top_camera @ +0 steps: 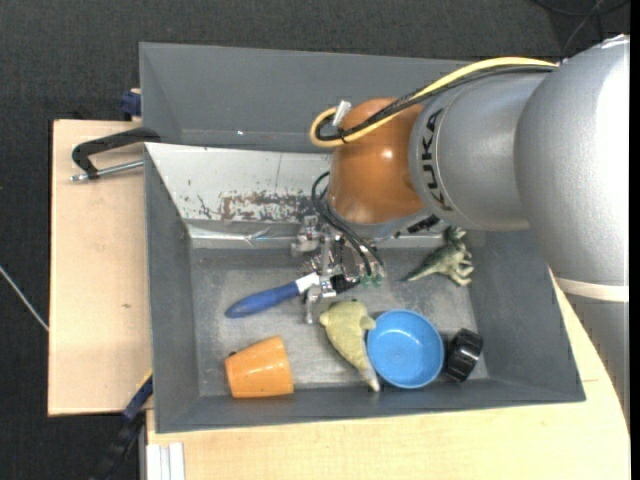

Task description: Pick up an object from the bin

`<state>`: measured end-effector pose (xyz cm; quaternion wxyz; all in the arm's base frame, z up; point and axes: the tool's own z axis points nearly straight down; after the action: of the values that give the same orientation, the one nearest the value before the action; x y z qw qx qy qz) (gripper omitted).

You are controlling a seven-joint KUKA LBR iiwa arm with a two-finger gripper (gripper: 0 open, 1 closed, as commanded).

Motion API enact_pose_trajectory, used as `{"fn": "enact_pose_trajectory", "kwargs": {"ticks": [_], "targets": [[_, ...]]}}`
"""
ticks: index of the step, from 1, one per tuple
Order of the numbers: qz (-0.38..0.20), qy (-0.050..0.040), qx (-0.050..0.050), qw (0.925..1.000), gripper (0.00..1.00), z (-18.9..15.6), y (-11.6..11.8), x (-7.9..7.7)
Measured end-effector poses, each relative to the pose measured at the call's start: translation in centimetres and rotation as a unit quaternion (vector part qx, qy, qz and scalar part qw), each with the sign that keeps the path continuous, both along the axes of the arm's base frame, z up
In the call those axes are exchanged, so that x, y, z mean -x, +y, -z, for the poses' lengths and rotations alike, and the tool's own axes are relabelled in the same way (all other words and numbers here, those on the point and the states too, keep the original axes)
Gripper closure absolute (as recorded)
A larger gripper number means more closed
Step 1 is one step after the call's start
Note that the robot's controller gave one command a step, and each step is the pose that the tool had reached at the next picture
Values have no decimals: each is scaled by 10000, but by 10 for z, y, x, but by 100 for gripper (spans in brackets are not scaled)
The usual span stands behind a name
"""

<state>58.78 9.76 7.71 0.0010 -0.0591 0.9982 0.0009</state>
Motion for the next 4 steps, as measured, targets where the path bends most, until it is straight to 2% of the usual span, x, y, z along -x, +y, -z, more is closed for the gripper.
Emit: {"fn": "enact_pose_trajectory", "kwargs": {"ticks": [1, 2, 3, 4], "targets": [[0, -14, -4, 10000, 100, -1, 0, -1], [5, -29, -4, 10000, 100, -39, 1, -3], [10, -17, -3, 10000, 100, -47, 2, -4], [16, -38, -4, 10000, 100, -100, 3, -5]]}}
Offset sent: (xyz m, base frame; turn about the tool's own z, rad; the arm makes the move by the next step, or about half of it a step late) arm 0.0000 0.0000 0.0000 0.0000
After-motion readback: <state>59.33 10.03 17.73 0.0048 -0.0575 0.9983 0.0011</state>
